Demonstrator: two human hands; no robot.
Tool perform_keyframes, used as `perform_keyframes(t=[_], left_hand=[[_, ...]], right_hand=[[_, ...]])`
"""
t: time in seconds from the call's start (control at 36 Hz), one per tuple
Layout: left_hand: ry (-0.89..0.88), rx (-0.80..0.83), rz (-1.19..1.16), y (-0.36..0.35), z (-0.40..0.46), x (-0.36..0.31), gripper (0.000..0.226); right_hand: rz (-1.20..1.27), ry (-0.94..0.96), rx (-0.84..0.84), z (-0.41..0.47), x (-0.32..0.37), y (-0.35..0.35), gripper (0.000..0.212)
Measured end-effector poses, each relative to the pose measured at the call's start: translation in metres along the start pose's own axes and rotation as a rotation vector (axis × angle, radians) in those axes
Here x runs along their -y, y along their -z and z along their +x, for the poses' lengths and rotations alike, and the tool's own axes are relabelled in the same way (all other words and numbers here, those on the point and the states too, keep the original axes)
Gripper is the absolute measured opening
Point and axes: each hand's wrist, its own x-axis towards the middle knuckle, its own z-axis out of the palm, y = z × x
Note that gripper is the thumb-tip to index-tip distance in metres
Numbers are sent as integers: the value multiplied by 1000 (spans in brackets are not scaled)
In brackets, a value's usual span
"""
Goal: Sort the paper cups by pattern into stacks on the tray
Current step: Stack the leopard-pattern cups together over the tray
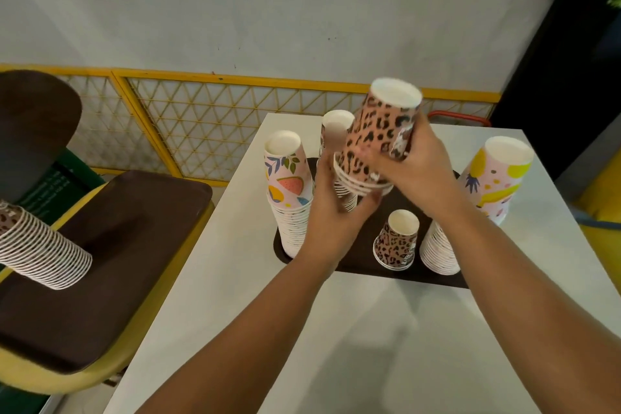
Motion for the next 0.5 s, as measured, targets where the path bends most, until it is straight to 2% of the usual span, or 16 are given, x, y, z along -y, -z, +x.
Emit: perform_keyframes(t=[0.08, 0.14, 0.19, 0.28, 0.5], left_hand=[[97, -88, -37, -9, 7, -5, 81], [149, -155, -19, -14, 14, -5, 68], [158, -225, 3, -19, 22, -4, 64], [184, -296, 41, -23, 37, 1, 63], [215, -299, 70, -24, 59, 23, 60]], right_hand=[[57, 54, -134, 24, 9, 1, 73], [83, 89, -183, 41, 13, -2, 72], [75, 110, -205, 55, 14, -7, 70], [69, 106, -205, 71, 5, -20, 72], [20, 28, -146, 73, -37, -55, 75]])
